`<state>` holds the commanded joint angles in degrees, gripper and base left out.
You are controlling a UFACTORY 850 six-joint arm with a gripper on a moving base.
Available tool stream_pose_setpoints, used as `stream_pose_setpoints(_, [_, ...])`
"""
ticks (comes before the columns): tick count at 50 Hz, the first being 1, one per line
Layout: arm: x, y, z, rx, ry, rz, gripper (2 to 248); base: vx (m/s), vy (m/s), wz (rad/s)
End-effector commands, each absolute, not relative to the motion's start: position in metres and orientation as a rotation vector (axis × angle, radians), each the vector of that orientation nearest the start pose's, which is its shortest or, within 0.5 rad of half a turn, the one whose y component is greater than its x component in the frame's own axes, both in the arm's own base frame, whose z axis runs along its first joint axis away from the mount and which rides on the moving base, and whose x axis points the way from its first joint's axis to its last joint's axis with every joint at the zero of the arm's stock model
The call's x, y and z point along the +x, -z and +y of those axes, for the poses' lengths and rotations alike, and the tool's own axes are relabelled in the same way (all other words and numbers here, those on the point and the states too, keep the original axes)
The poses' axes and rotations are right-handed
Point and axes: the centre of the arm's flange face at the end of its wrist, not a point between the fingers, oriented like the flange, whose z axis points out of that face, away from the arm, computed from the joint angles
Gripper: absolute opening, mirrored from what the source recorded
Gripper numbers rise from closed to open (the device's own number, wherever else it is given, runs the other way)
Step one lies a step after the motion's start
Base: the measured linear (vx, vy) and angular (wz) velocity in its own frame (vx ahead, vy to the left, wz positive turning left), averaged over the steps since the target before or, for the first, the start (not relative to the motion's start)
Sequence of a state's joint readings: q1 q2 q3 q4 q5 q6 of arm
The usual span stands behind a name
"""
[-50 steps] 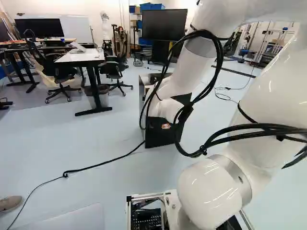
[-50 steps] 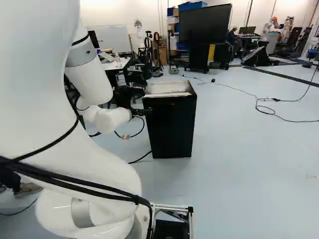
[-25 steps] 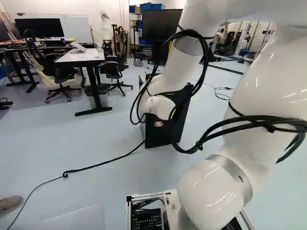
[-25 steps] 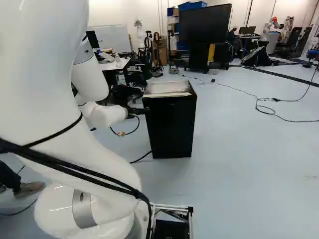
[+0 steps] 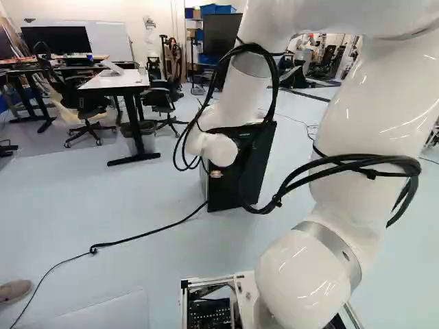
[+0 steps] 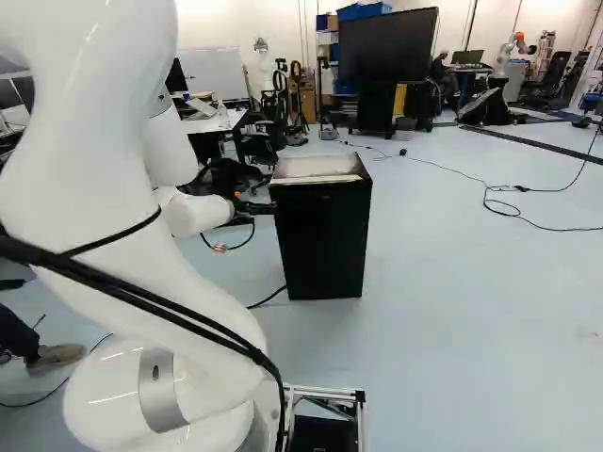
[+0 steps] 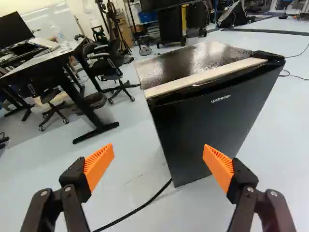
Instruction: Open the fridge door
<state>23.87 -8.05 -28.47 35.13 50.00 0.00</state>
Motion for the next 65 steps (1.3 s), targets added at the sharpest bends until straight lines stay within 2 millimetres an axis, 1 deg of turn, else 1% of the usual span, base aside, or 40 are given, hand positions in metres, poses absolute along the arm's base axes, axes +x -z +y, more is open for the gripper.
stream_pose_setpoints(13, [0.409,-0.367,0.149,-2.518,1.688,0.443,247,0.000,0.000,0.000])
stream_pose_setpoints(24, [0.423,-0.365,0.162,-2.511,1.683,0.506,247,0.000,0.000,0.000])
stream_pose_setpoints(48, [0.461,-0.360,0.187,-2.487,1.676,0.673,247,0.000,0.000,0.000])
stream_pose_setpoints(65, [0.492,-0.355,0.195,-2.460,1.676,0.823,247,0.000,0.000,0.000])
